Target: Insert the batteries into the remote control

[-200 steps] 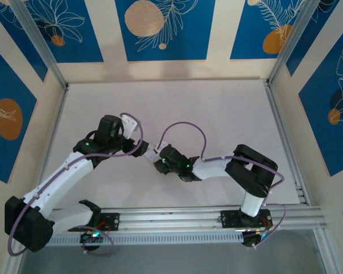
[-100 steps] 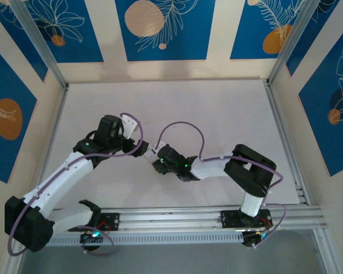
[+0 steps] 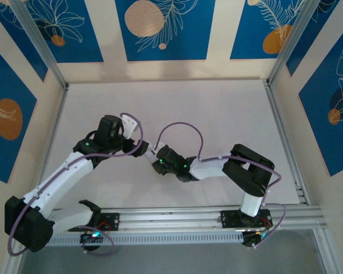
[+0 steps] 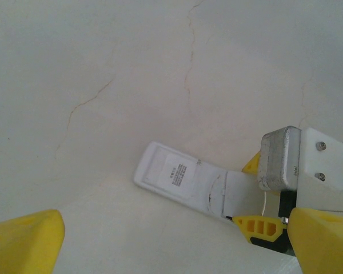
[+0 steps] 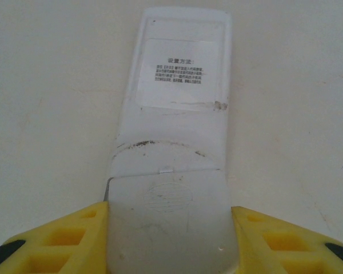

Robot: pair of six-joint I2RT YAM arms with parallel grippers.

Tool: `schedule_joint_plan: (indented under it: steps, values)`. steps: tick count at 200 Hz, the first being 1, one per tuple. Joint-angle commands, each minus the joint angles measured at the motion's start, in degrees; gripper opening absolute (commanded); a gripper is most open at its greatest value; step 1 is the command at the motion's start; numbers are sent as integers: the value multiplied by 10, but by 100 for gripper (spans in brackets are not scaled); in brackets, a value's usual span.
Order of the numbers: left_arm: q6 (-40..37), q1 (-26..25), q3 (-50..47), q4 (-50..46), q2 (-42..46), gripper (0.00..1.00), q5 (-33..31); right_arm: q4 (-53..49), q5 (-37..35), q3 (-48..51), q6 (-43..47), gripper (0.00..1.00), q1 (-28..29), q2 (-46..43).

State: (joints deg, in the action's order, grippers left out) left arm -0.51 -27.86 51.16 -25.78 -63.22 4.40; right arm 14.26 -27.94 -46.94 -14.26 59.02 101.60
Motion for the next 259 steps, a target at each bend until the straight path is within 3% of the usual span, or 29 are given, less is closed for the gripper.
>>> schedule_joint_plan:
  steps: [1,88,219,259]
  values:
    - [0,6,16,-7,0,100,3,-17,-3,-10,-13,46,8,-3]
    - [1,6,16,-7,1,100,4,-105,-32,-56,-74,48,12,6]
    - [0,7,16,-7,1,100,5,-108,-10,-83,-97,53,18,14]
    - [0,6,16,-7,2,100,5,-123,-28,-91,-100,59,20,19]
